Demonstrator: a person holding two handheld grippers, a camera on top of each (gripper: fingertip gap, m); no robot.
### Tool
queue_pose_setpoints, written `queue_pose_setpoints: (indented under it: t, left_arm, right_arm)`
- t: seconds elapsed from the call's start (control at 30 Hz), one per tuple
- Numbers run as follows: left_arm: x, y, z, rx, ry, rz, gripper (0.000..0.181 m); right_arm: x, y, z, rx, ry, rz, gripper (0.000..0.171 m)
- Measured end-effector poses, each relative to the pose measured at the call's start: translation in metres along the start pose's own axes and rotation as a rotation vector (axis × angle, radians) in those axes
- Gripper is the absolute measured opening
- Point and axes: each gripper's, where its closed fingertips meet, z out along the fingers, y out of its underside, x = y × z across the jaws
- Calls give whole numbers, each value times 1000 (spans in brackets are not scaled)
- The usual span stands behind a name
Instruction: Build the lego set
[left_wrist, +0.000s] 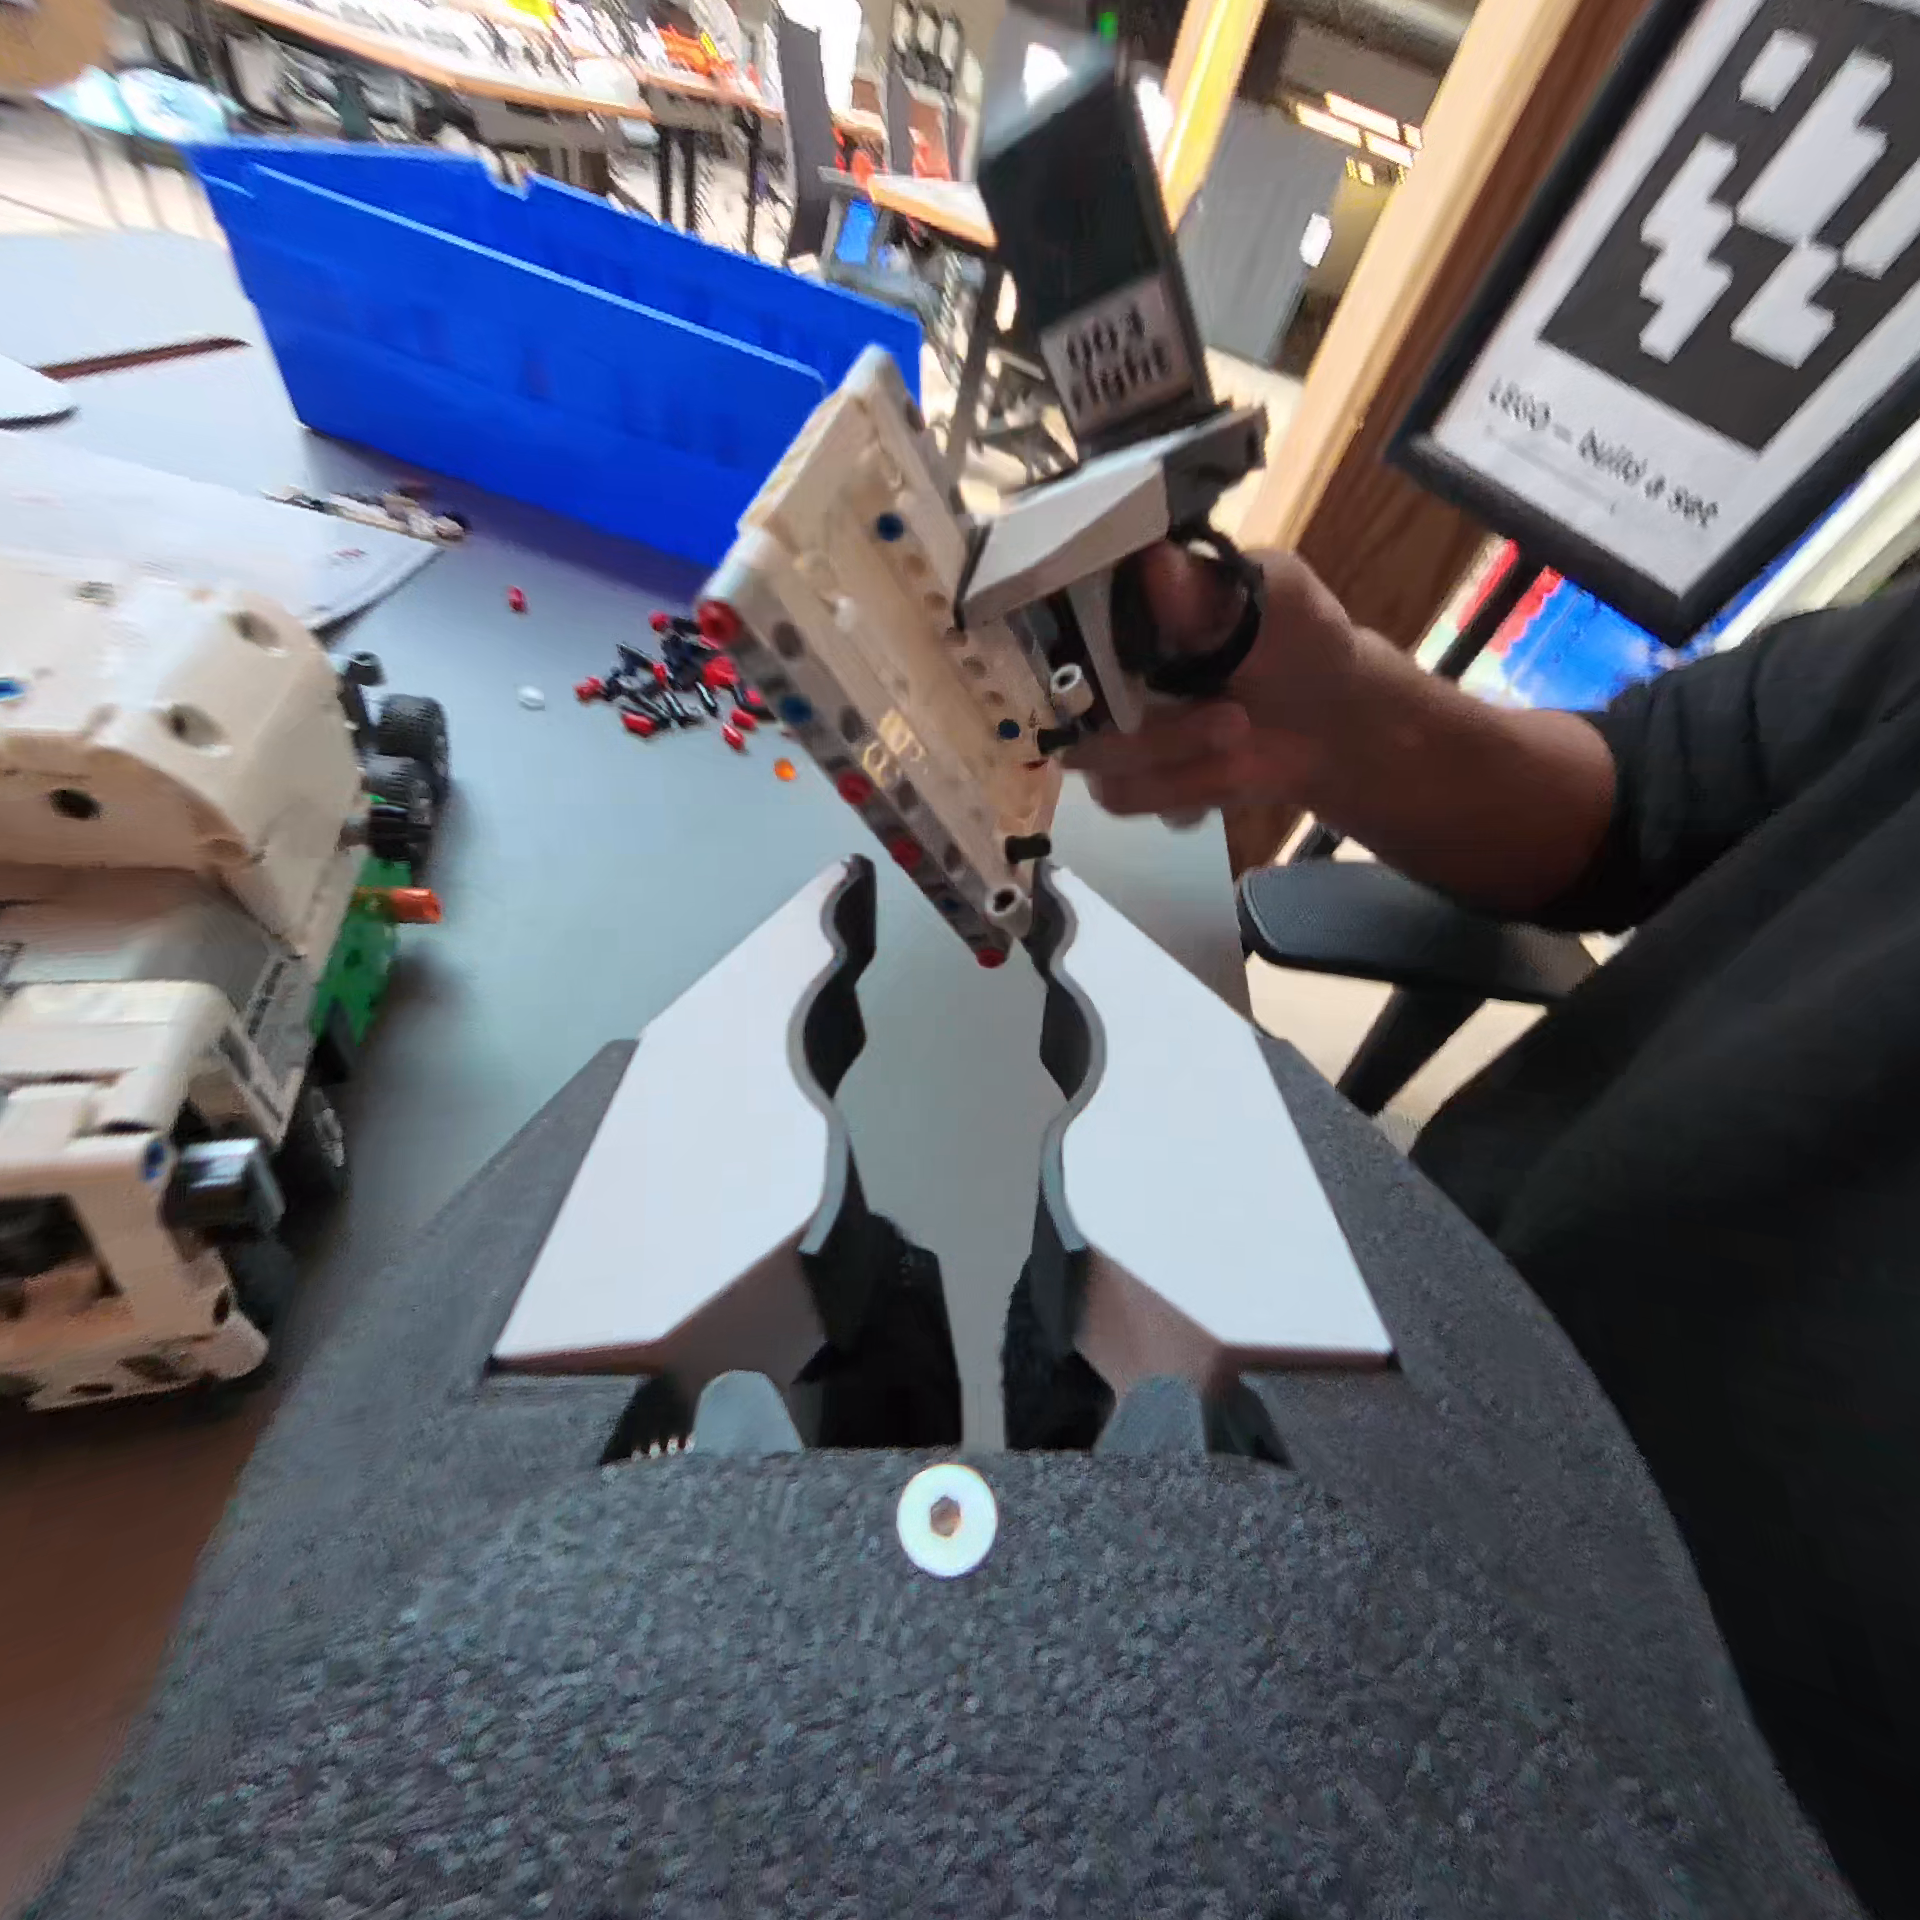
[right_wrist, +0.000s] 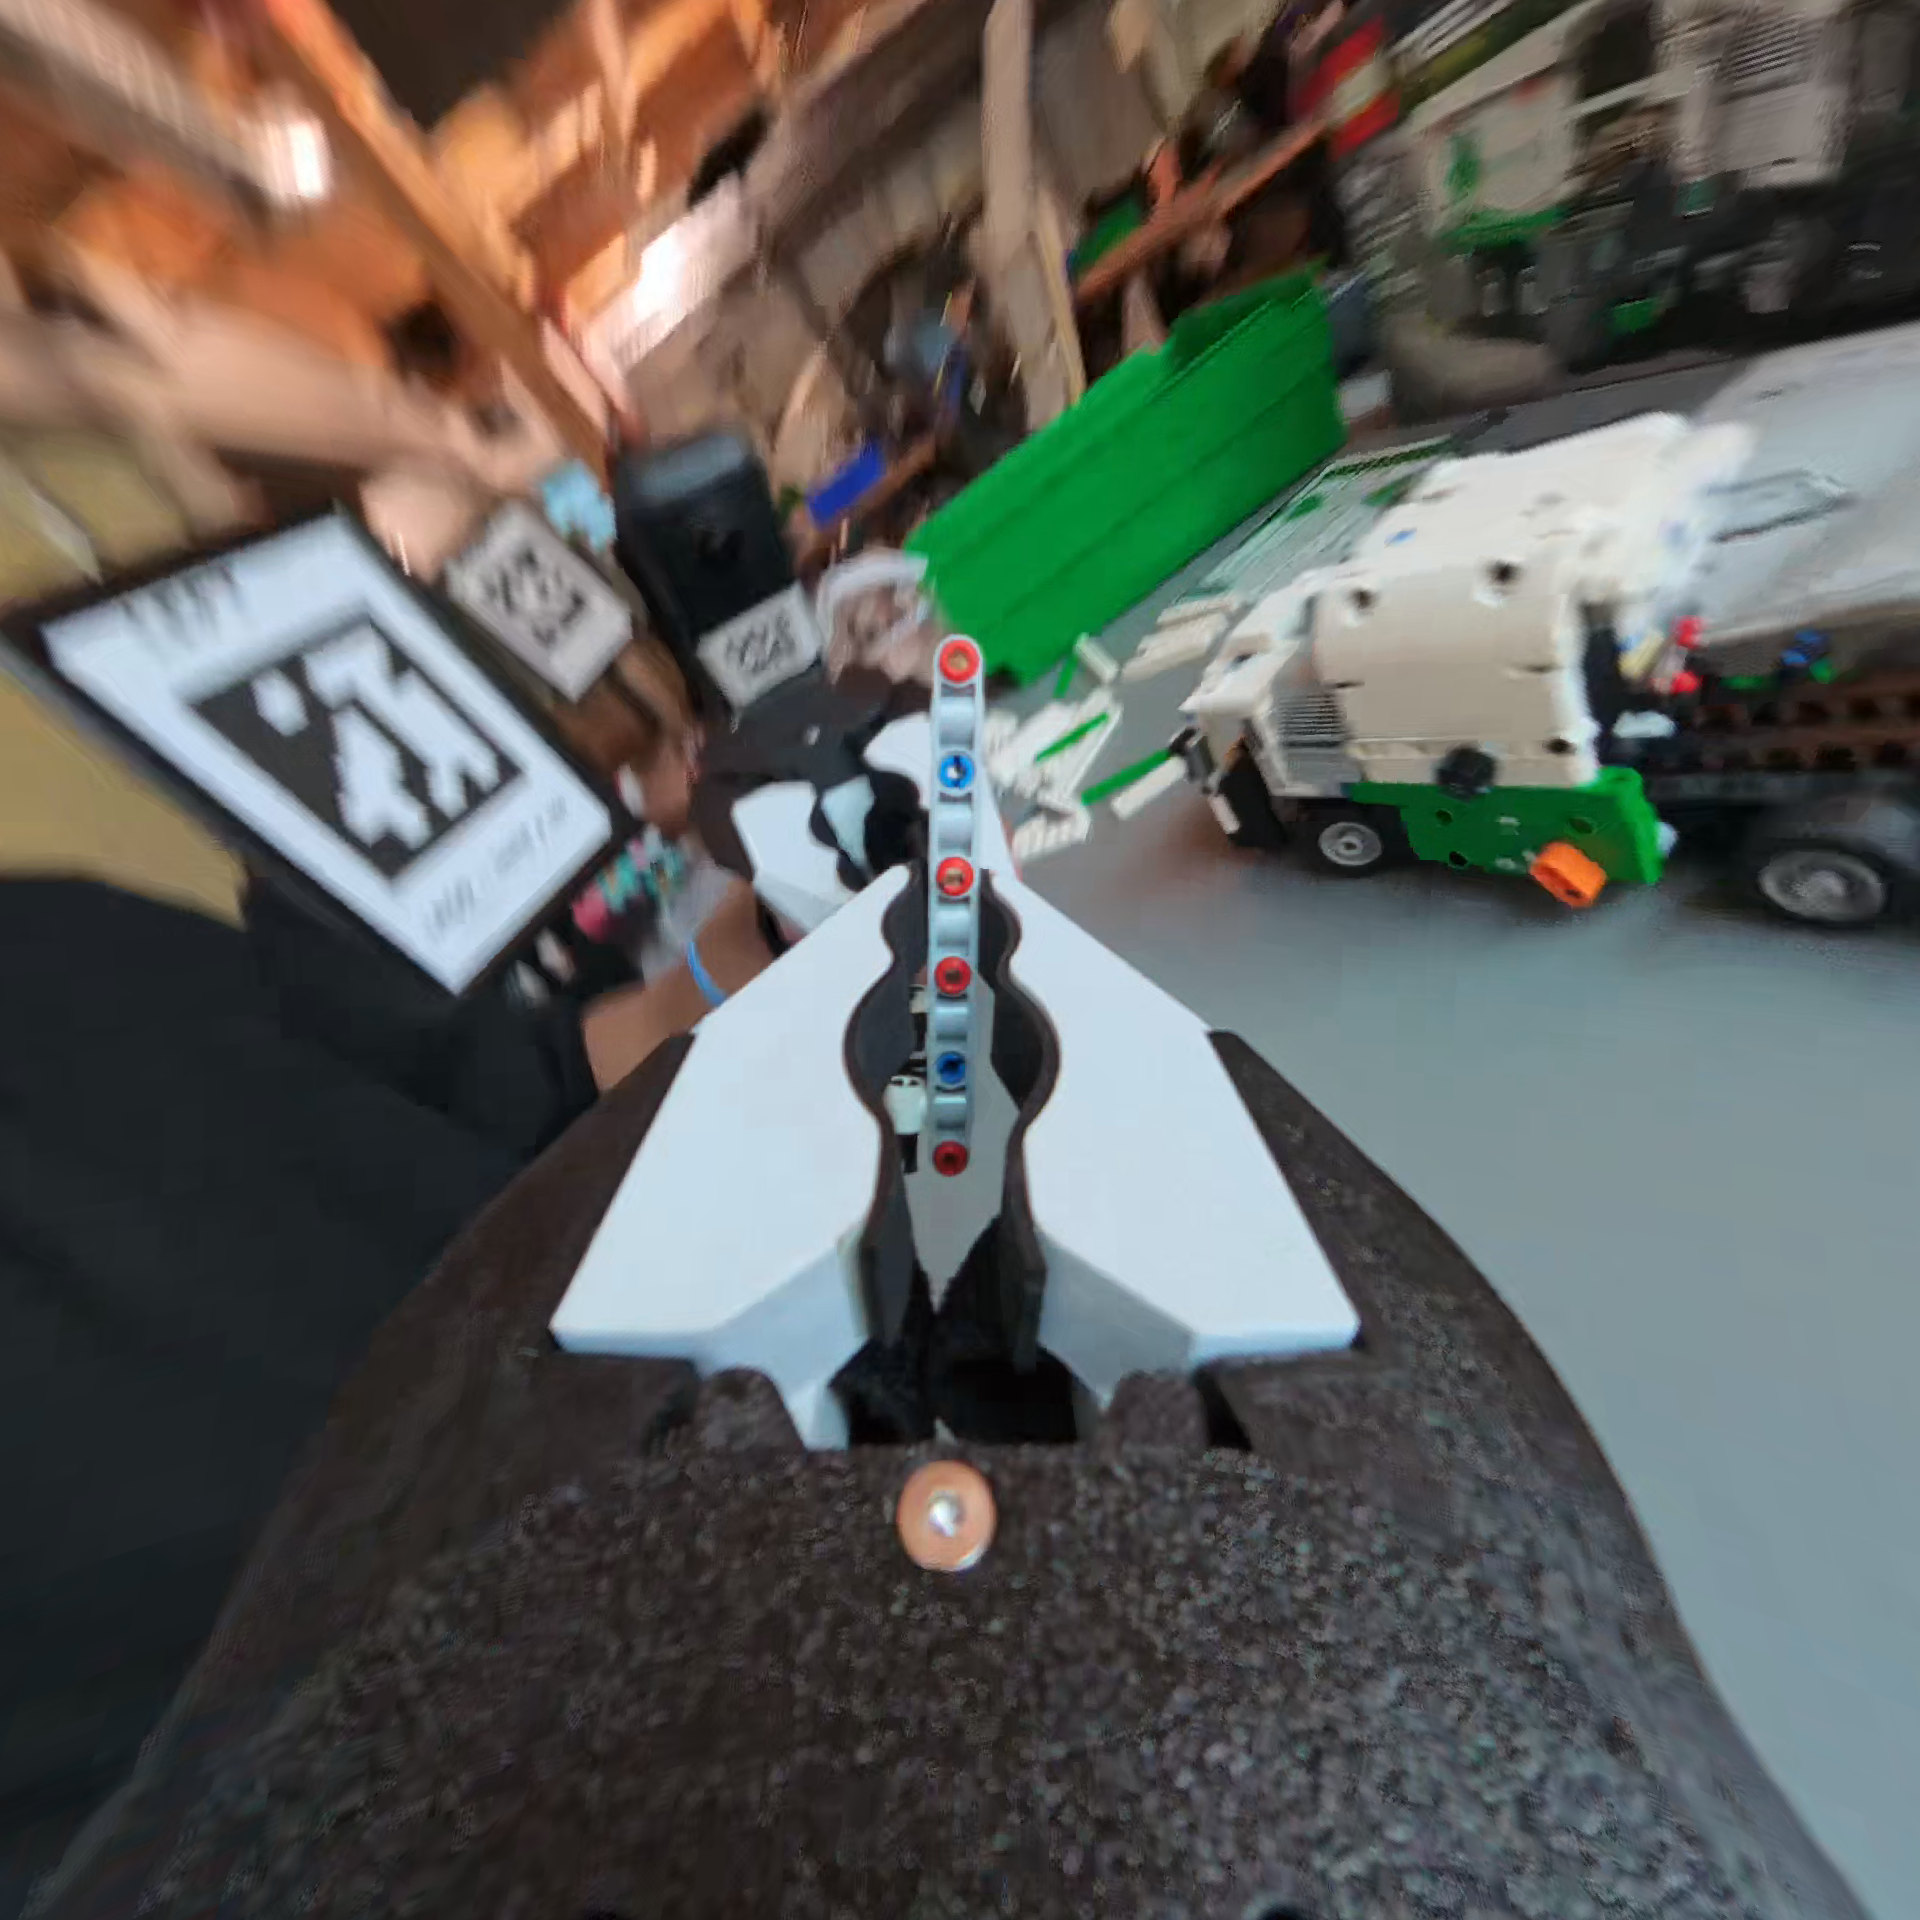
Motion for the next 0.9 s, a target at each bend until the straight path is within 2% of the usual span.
queue_pose_setpoints:
  t: [0.07,0.17,0.27,0.33,0.47,0.53,0.9]
  left_arm:
    - [-9,-11,-6,95,-62,-27,39]
    - [-25,-8,-6,76,-226,48,67]
    - [-34,-3,3,26,-406,140,87]
    - [-36,1,11,0,-477,181,90]
    - [-35,3,19,-24,-544,282,90]
    - [-34,4,17,-24,-552,281,83]
    - [-22,10,19,-54,-555,314,84]
  right_arm:
    - [19,-13,-9,219,21,251,6]
    - [46,-12,-17,475,58,558,6]
    - [54,-4,-9,608,42,752,6]
    - [53,-2,-1,647,13,828,7]
    - [44,4,12,639,-23,881,7]
    - [42,8,11,650,-29,904,7]
    - [33,20,5,652,27,832,7]
